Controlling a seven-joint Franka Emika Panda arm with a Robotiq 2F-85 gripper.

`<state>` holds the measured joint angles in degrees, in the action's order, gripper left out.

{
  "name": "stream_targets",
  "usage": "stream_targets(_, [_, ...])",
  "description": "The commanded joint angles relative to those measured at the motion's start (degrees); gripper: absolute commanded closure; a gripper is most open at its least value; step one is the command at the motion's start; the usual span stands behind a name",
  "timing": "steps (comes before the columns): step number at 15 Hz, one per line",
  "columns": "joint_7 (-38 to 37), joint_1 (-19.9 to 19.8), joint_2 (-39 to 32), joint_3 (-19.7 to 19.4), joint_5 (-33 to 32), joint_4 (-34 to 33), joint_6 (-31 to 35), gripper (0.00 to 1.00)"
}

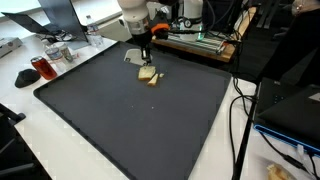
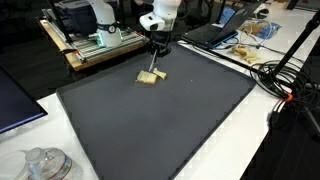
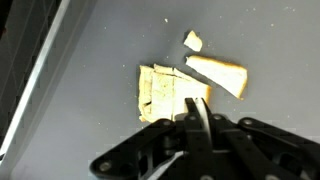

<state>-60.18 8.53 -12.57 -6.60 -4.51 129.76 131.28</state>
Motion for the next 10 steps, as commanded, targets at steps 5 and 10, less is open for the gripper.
stream_targets(5, [-10.1,-1.2,1.8,2.2,-7.8,1.3,0.8,0.96])
stream_targets(10, [-12.3,-0.8,2.0,2.7,-8.5,2.1,1.8,0.99])
